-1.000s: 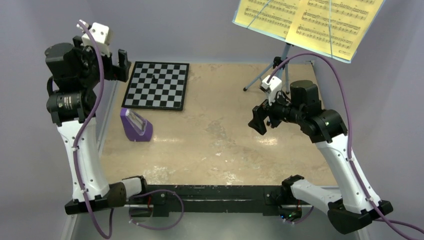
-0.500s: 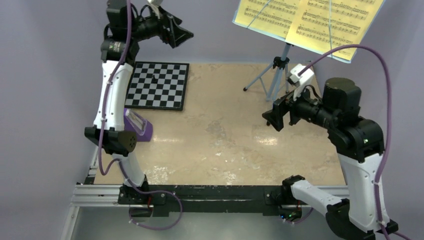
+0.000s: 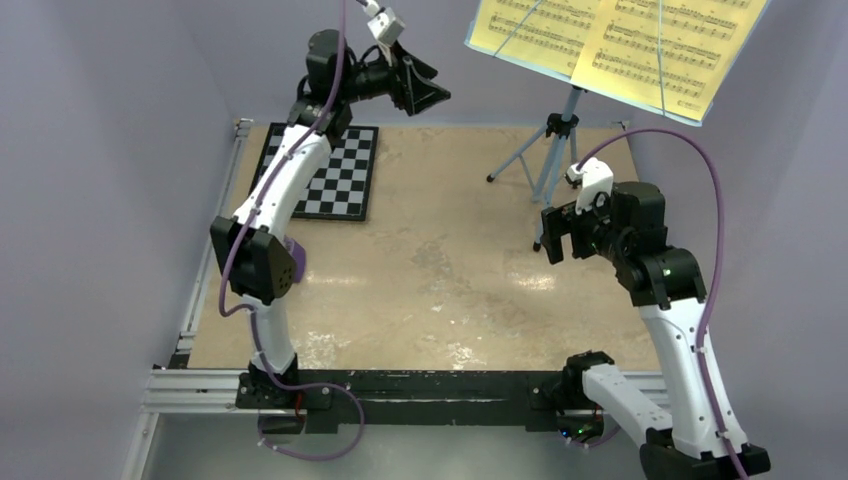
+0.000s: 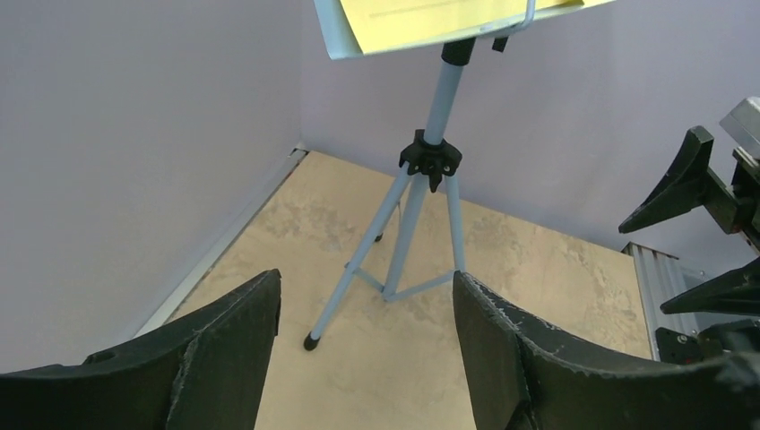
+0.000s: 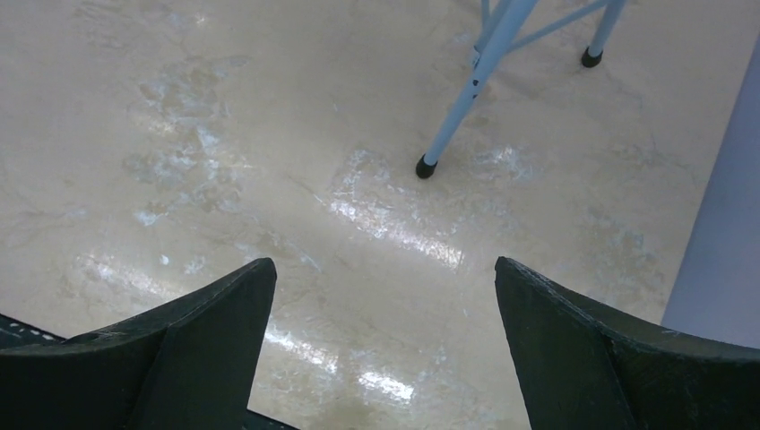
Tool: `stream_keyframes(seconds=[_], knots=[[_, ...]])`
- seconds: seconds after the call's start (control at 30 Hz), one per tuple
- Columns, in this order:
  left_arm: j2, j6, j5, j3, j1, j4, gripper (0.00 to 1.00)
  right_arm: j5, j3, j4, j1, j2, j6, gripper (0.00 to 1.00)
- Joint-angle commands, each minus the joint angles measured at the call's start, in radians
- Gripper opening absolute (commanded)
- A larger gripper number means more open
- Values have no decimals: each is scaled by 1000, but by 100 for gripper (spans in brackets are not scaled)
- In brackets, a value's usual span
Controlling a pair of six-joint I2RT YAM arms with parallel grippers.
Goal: Pack up the instrument practice props
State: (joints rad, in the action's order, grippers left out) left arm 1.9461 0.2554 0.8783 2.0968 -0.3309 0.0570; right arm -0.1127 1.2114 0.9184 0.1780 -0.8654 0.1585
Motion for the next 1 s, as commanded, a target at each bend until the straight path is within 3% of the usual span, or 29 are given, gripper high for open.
stream_keyframes(seconds=[0.0,0.23,0.37,0.7,0.97], knots=[[63,42,-7,-62,-42,-255,73,36,-1,-54,-12,9,41,97],[342,-6,65,72,-112,-399,66,66,-53,-148,-15,-81,31,93],[491,-17,26,178,-149,-437,67,71,-38,-145,-21,-109,49,92],[693,-99,-183,367,-246,-453,73,61,-73,-69,-25,-98,29,92],[807,-143,-223,471,-302,-464,73,40,-36,-28,-25,-100,26,92]])
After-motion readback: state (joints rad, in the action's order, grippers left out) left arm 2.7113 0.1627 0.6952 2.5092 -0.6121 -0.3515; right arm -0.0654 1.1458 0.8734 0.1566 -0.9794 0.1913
